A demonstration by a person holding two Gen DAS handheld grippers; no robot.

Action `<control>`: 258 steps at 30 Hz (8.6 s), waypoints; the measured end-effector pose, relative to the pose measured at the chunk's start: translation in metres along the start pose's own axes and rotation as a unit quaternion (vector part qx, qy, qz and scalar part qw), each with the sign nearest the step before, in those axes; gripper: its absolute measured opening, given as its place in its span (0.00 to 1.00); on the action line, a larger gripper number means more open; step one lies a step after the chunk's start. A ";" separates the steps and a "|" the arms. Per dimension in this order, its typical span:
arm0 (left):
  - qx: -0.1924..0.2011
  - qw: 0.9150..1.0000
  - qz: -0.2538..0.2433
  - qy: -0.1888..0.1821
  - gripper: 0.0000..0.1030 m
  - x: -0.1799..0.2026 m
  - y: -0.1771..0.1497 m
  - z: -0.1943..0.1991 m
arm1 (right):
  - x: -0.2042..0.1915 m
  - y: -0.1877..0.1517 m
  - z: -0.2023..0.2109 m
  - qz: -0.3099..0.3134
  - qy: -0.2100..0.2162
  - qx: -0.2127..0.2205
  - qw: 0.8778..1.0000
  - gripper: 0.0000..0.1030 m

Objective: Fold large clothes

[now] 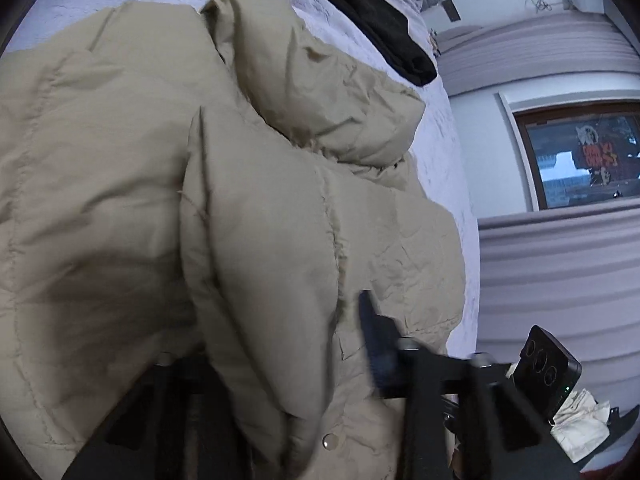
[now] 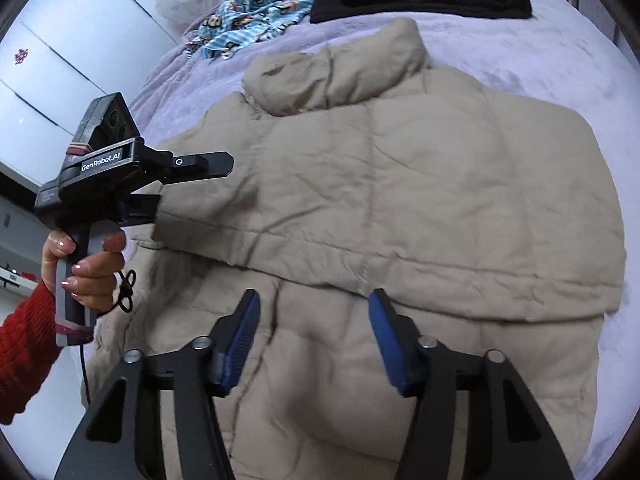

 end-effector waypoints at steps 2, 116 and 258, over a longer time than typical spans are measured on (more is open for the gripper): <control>-0.001 1.000 -0.004 0.016 0.09 0.002 -0.002 -0.004 | 0.016 -0.006 0.000 -0.021 -0.005 -0.008 1.000 0.39; 0.042 0.944 -0.042 0.324 0.10 -0.015 -0.157 0.135 | 0.055 -0.077 0.081 -0.207 -0.079 0.020 0.975 0.62; 0.172 0.935 -0.130 0.283 0.63 -0.001 0.033 0.088 | 0.099 0.106 0.010 -0.114 0.001 0.049 0.992 0.21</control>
Point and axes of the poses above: each gripper's, at about its wrist camera, not at the fingertips, and z roughly against the way its jaws point, x to its right, y to its top, the point moved 2 cm from there along -z, roughly the way its jaws point, and after that the axes turned 1 degree about z, right-handed, at the moved point
